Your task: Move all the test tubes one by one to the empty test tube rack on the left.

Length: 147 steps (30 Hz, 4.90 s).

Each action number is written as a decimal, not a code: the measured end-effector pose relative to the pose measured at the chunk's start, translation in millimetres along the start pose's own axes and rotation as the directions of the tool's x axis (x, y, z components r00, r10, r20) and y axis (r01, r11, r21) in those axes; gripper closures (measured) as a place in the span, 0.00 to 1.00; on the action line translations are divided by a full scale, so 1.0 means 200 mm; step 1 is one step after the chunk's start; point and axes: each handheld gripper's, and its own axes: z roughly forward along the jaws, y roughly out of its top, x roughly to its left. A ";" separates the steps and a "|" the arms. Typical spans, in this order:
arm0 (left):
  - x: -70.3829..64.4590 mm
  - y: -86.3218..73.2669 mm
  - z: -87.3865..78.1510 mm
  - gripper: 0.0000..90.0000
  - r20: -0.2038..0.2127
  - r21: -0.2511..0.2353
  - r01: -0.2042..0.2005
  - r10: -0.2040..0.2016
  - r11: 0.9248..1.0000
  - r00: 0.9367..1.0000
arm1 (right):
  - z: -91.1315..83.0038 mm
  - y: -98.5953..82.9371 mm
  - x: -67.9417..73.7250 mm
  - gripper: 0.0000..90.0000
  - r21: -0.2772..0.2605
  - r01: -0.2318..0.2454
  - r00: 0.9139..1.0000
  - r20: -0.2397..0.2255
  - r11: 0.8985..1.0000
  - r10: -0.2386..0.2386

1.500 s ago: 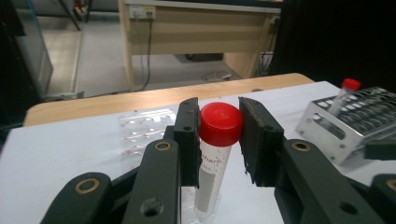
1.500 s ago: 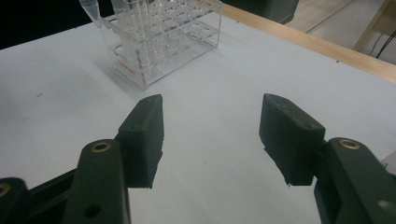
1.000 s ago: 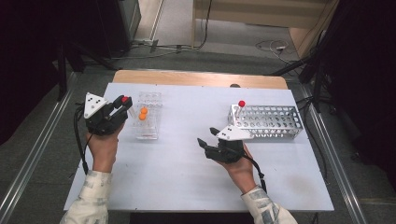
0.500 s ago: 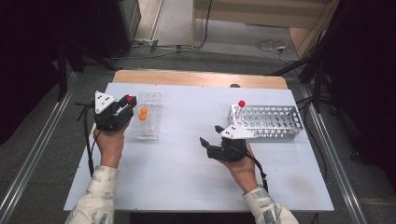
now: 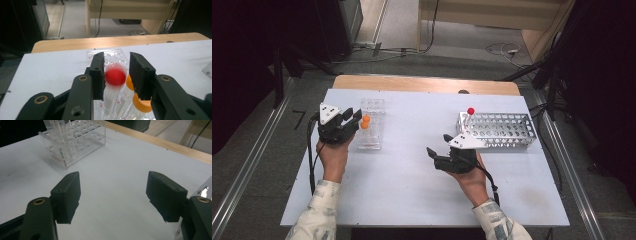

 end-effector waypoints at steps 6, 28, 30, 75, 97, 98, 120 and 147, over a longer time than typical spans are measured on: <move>0.01 0.01 -0.03 0.61 0.007 -0.010 0.028 -0.027 1.000 1.000 | -0.01 0.00 -0.03 0.29 -0.010 -0.006 0.999 0.031 1.000 0.006; -0.24 -0.02 -0.25 0.21 0.067 -0.033 -0.024 0.026 0.999 0.997 | 0.04 -0.05 -0.43 0.46 -0.041 -0.142 0.939 0.311 0.989 0.148; -0.27 -0.02 -0.25 0.21 0.085 -0.034 -0.032 0.035 0.999 0.996 | 0.07 -0.06 -0.46 0.48 -0.034 -0.147 0.933 0.327 0.988 0.150; -0.39 -0.08 -0.21 0.21 0.168 0.007 -0.080 0.078 0.997 0.983 | -0.12 0.16 -0.22 0.79 -0.161 -0.005 0.984 0.176 0.987 0.034; -0.47 -0.10 -0.22 0.30 0.264 0.004 -0.107 0.102 0.994 0.959 | 0.19 0.08 0.23 0.79 -0.085 0.038 0.998 -0.044 0.996 -0.042; -0.47 -0.10 -0.22 0.32 0.265 0.000 -0.113 0.109 0.994 0.958 | 0.20 0.08 0.24 0.79 -0.084 0.043 0.998 -0.052 0.996 -0.048; -0.52 -0.14 -0.21 0.77 0.310 0.027 -0.202 0.184 0.979 0.933 | 0.25 0.08 0.40 0.79 -0.069 0.084 0.988 -0.127 0.994 -0.093; -0.20 0.02 -0.36 0.78 0.191 -0.045 -0.061 0.068 0.997 0.979 | 0.12 -0.02 0.21 0.41 0.000 0.093 0.991 -0.100 0.996 -0.092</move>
